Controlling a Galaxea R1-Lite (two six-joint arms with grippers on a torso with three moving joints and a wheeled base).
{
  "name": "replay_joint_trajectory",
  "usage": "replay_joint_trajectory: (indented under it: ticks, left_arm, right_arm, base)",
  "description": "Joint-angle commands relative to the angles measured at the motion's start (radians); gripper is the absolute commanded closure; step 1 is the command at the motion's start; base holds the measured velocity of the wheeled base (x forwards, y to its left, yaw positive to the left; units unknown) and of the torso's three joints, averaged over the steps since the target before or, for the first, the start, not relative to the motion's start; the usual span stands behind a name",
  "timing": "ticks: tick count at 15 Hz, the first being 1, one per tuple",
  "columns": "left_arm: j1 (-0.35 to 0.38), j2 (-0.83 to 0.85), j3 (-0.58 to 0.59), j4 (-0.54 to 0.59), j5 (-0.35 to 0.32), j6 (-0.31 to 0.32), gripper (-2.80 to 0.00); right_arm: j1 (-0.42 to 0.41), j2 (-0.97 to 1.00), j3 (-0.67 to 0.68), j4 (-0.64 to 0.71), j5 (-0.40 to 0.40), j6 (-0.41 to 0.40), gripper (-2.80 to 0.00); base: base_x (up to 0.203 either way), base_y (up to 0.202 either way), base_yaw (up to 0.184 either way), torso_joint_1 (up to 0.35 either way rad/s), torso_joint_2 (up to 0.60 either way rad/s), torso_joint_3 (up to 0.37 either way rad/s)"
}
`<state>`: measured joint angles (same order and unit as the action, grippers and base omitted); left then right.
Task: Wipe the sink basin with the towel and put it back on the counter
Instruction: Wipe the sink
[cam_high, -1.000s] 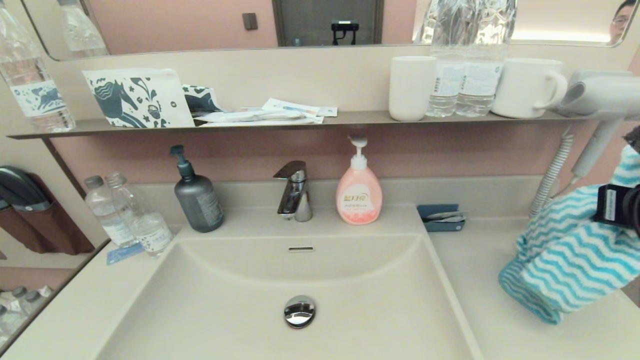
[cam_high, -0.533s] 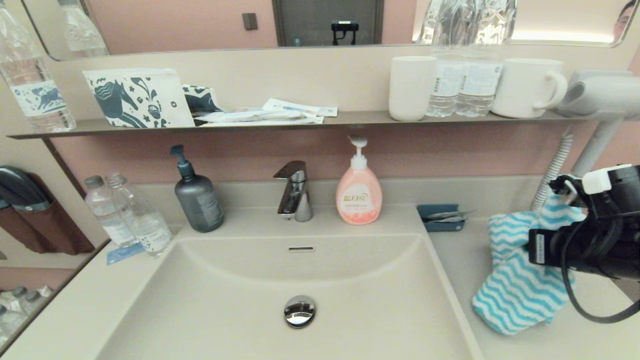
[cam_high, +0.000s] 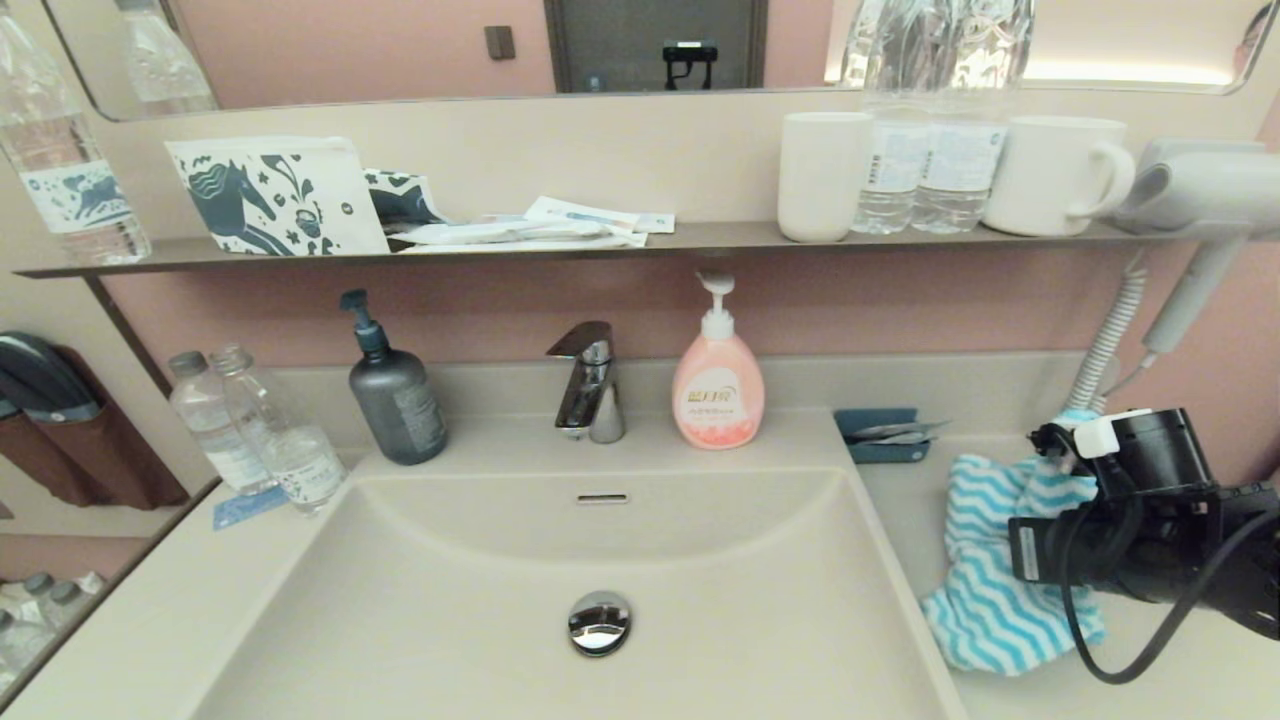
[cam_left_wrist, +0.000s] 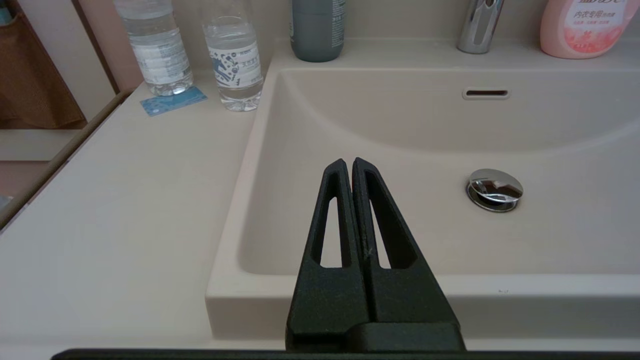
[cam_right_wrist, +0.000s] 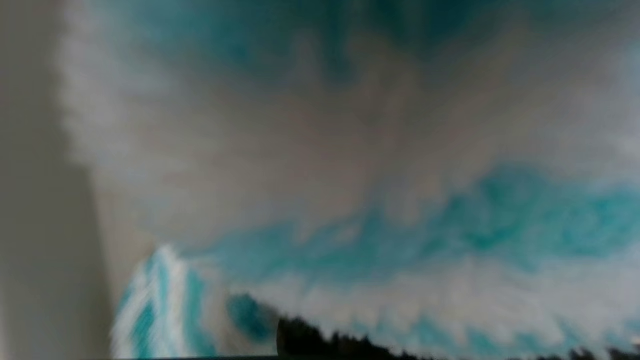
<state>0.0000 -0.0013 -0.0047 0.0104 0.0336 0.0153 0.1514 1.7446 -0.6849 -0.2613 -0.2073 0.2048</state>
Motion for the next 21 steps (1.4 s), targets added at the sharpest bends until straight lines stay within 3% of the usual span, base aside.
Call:
replay_joint_trajectory:
  ticks: [1,7,13,15,18,21]
  left_arm:
    - [0.000,0.001,0.000,0.000,0.000,0.000,0.00]
    - [0.000,0.001,0.000,0.000,0.000,0.000,0.00]
    - [0.001,0.001,0.000,0.000,0.000,0.000,0.00]
    - [0.000,0.001,0.000,0.000,0.000,0.000,0.00]
    - [0.000,0.001,0.000,0.000,0.000,0.000,0.00]
    - [0.000,0.001,0.000,0.000,0.000,0.000,0.00]
  right_arm:
    - [-0.007,0.040,0.001,-0.008,-0.004,-0.011,-2.80]
    - [-0.004,-0.042,-0.002,0.062,-0.079,-0.040,-2.80]
    - [-0.015,-0.305,-0.140,0.551,-0.131,-0.058,-2.80]
    - [-0.068,-0.347,-0.200,0.651,-0.137,-0.061,-2.80]
    - [-0.144,-0.349,-0.249,0.690,-0.126,-0.060,-2.80]
    - [-0.141,-0.308,-0.254,0.688,-0.070,-0.014,-2.80]
  base:
    - [0.000,0.000,0.000,0.000,0.00,0.000]
    - [0.000,0.000,0.000,0.000,0.00,0.000]
    - [0.000,0.000,0.000,0.000,0.00,0.000]
    - [0.000,0.000,0.000,0.000,0.00,0.000]
    - [0.000,0.000,0.000,0.000,0.00,0.000]
    - [0.000,0.000,0.000,0.000,0.00,0.000]
